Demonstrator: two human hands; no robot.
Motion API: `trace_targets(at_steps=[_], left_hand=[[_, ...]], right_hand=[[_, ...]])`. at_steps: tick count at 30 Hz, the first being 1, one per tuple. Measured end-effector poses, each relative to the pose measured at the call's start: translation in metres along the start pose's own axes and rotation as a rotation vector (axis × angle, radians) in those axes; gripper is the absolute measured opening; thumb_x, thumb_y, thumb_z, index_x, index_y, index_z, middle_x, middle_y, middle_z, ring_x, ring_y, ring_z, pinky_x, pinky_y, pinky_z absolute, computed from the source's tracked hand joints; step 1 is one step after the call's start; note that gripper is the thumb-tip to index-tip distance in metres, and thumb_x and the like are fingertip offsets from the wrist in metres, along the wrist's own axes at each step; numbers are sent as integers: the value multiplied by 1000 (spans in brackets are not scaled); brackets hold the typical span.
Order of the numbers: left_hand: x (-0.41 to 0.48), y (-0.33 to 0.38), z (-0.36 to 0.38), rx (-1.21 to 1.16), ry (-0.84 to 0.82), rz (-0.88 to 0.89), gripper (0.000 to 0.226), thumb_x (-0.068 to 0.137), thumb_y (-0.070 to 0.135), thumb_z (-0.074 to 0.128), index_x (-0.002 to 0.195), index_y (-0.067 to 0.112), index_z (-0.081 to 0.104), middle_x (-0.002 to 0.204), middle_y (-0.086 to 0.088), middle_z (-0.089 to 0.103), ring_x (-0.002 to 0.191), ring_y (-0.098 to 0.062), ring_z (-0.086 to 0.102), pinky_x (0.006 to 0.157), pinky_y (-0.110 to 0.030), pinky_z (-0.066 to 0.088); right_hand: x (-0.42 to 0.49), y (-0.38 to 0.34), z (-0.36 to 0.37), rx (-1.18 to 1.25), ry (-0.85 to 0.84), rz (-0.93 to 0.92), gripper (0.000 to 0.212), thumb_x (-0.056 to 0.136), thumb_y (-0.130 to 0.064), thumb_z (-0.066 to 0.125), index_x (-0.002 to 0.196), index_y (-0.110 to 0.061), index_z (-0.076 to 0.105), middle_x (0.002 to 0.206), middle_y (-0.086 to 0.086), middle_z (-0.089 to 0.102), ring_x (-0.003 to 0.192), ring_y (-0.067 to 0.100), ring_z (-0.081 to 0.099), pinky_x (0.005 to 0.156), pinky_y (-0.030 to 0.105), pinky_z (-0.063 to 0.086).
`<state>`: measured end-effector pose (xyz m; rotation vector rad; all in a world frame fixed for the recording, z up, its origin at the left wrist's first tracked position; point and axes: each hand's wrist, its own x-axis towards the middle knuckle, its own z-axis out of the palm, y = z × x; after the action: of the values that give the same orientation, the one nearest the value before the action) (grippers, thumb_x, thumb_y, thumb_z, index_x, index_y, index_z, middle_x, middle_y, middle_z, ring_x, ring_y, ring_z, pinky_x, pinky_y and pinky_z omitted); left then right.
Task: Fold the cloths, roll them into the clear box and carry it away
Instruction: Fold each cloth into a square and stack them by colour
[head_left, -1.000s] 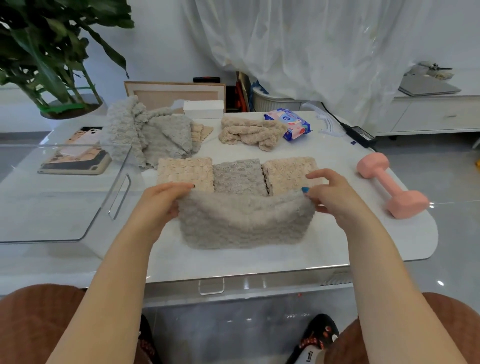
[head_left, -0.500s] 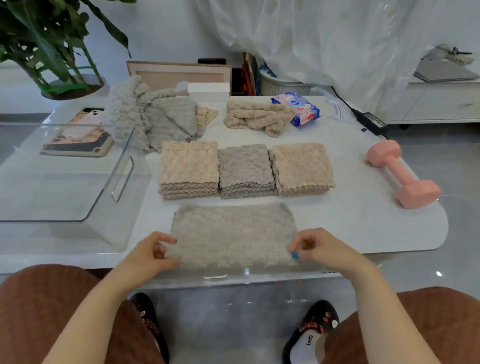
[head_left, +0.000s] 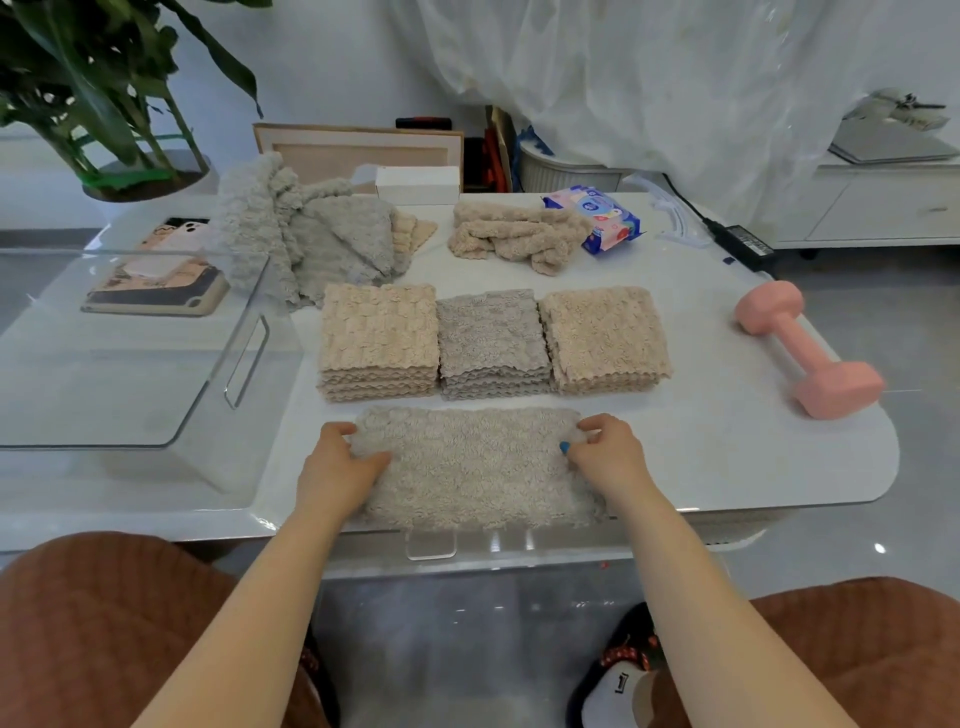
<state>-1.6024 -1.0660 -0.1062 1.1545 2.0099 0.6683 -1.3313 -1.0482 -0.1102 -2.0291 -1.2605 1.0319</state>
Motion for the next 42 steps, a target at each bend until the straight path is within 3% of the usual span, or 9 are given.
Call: trace_targets(at_steps=[5,12,15,18,22,26,29,33,42], left_hand=[[7,15,-13,-176,-26,57,53,84,2,59,130,24,43,99,-4,47,74,-19,53,69,-33,49],[-13,-4,-26,-161,-416,10,41,84,-4,54,110,26,65,110,-2,57,88,-21,60,69,-28,49],[-10,-10,-20,-149,-226,63,18,88,9,61,97,21,70,107,1,64,89,-13,60,65,-17,47],[-5,-14,-18,-239,-57,196,17,89,9,61,87,23,71,104,7,66,95,-9,59,75,-14,44],[7,-9,-14,-151,-23,260,21,90,9,59,105,23,64,111,5,60,62,5,52,53,-8,42],[18,-9,-11,111,-101,181,52,87,16,65,133,22,41,108,-7,53,80,-13,54,65,-25,43],[27,-3,-13,134,-80,156,59,88,23,64,140,16,38,125,-11,51,110,-27,52,85,-33,41],[43,2,-11,173,47,254,32,93,21,58,121,7,61,117,-13,61,103,-25,56,86,-29,40],[50,-2,-17,142,142,358,7,80,14,74,76,10,69,76,-3,66,71,-12,57,62,-17,39]], right_hand=[[6,-8,-16,105,-3,-107,36,86,-3,62,117,-22,59,90,1,50,67,10,48,55,21,38],[-12,10,-20,13,-379,-107,48,86,8,49,113,-29,64,136,-5,46,70,36,63,51,35,46],[-14,9,-17,35,-294,-93,35,88,-3,58,114,-24,65,130,0,53,104,44,59,64,34,49],[-10,4,-14,105,-184,-171,22,91,-12,58,105,-24,68,112,-4,59,67,26,54,58,28,44],[4,-6,-9,99,-97,-203,21,93,-6,51,101,-18,67,84,3,62,39,3,38,41,16,33],[17,-12,1,-170,-197,-218,15,90,-7,54,100,-16,61,108,3,55,84,14,54,65,25,43],[23,-14,2,-259,-124,-292,16,91,-10,51,106,-15,53,115,7,49,80,17,52,65,28,43],[32,-13,7,-447,-42,-350,36,95,-11,42,130,-10,49,130,11,43,99,28,54,83,36,47],[37,-4,-2,-369,40,-405,16,89,-4,54,97,-6,68,106,6,54,90,22,54,78,30,43]])
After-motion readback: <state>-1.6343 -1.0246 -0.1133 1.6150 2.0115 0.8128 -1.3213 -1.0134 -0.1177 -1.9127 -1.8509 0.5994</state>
